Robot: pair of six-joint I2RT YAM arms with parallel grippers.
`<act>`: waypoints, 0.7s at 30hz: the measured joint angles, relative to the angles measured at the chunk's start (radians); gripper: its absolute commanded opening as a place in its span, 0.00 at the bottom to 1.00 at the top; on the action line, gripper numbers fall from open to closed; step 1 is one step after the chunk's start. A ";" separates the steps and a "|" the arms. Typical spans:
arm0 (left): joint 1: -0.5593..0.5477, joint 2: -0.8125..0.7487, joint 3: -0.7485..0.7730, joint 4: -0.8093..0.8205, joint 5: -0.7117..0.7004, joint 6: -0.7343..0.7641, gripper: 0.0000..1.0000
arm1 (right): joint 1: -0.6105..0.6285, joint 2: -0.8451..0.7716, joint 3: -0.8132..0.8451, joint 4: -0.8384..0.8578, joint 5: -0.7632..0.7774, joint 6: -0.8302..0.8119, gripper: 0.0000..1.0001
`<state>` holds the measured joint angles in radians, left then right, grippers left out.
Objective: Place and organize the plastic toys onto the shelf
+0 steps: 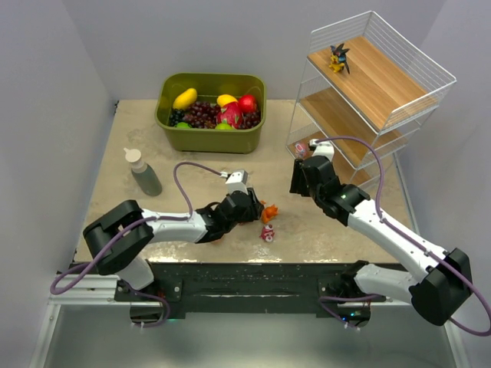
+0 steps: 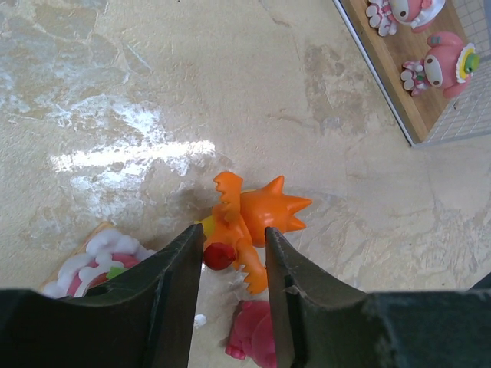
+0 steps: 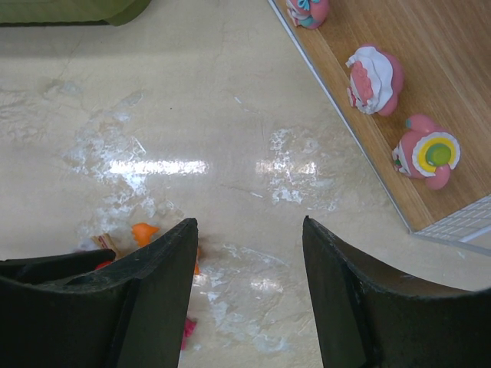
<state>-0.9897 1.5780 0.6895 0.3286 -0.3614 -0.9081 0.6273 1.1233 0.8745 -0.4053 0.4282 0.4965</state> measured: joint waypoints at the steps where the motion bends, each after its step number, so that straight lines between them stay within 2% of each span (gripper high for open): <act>1: -0.001 0.001 0.003 -0.002 -0.006 -0.003 0.35 | 0.000 0.000 0.000 0.000 0.000 -0.001 0.60; 5: -0.001 0.014 0.016 -0.002 -0.034 -0.018 0.29 | 0.000 -0.003 0.000 -0.001 0.000 -0.007 0.60; 10: -0.001 0.051 0.030 -0.002 -0.052 -0.024 0.27 | -0.001 -0.026 0.000 -0.006 0.000 -0.018 0.60; 13: -0.001 0.074 0.042 -0.002 -0.066 -0.023 0.14 | -0.002 -0.038 0.000 -0.013 0.001 -0.026 0.60; 14: -0.001 0.080 0.048 -0.002 -0.068 -0.023 0.01 | -0.003 -0.042 0.000 -0.016 0.001 -0.027 0.60; 21: -0.001 0.100 0.086 -0.008 -0.069 0.021 0.00 | -0.006 -0.052 0.000 -0.032 0.000 -0.039 0.60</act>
<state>-0.9909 1.6779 0.7753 0.3202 -0.4309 -0.8871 0.6209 1.0710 0.8745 -0.4370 0.4278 0.4572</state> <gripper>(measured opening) 0.222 0.601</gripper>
